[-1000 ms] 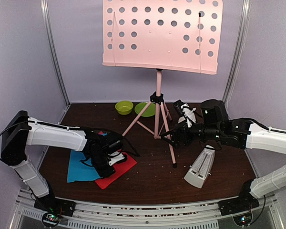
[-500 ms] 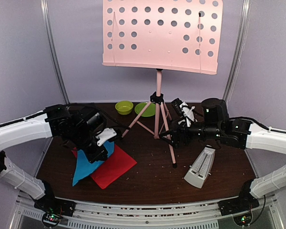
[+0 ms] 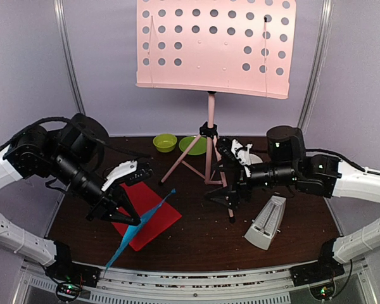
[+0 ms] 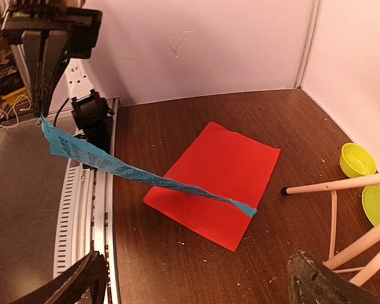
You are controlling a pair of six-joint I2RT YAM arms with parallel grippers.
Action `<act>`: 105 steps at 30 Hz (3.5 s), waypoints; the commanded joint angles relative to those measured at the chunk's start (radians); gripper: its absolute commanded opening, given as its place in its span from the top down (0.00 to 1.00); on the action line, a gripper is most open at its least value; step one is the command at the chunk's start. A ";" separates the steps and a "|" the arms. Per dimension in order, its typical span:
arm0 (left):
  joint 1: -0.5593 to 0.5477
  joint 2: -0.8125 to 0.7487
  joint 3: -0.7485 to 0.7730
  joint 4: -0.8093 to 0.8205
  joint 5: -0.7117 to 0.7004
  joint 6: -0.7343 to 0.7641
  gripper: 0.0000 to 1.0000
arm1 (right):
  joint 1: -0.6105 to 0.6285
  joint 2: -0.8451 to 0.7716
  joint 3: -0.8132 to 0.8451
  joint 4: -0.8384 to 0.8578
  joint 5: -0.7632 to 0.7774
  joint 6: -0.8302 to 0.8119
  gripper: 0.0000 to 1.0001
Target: Set up the instrument practice props
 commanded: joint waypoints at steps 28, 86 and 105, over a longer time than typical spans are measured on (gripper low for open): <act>-0.104 0.136 0.379 -0.140 0.169 0.060 1.00 | 0.331 0.259 0.391 -0.335 0.012 -0.182 0.53; -0.015 -0.330 -0.051 0.583 -0.263 -0.271 0.13 | 0.187 -0.227 0.046 0.043 -0.114 0.328 1.00; -0.014 -0.326 -0.061 0.608 -0.279 -0.257 0.13 | 0.162 -0.239 0.061 0.063 -0.137 0.340 1.00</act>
